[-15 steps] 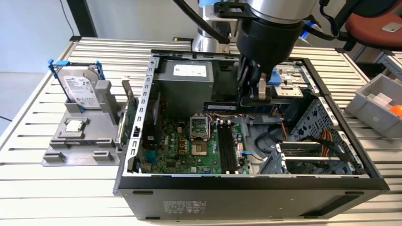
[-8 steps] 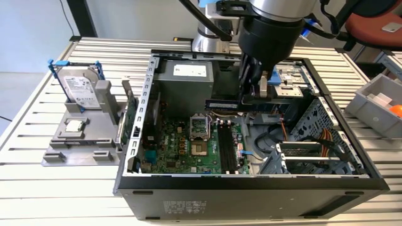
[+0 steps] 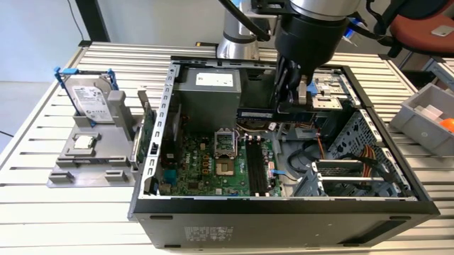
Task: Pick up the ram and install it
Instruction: 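Pick up the ram and move it above insertion slot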
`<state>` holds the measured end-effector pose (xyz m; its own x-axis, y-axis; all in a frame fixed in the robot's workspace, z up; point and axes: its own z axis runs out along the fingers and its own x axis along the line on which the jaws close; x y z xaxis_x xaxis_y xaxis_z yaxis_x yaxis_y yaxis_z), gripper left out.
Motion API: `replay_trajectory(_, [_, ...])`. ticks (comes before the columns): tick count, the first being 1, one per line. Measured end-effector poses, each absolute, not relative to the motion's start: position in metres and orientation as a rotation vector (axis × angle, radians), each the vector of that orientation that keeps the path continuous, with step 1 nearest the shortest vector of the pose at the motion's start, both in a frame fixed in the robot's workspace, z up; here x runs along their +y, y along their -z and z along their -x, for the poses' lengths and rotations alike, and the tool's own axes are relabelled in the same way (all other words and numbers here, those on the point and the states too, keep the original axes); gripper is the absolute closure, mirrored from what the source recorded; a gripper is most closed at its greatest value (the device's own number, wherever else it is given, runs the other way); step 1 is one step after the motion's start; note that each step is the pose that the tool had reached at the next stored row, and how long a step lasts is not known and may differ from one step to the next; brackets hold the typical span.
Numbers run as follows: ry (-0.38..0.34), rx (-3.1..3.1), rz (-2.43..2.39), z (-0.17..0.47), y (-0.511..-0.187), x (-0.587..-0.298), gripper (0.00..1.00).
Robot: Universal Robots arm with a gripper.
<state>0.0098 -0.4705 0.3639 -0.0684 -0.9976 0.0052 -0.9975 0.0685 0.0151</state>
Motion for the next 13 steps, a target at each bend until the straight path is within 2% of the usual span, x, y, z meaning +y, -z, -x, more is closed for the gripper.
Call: replay_trajectory(13, [0.011,-2.304,-2.114,-0.021,-0.364,-0.466,1.0])
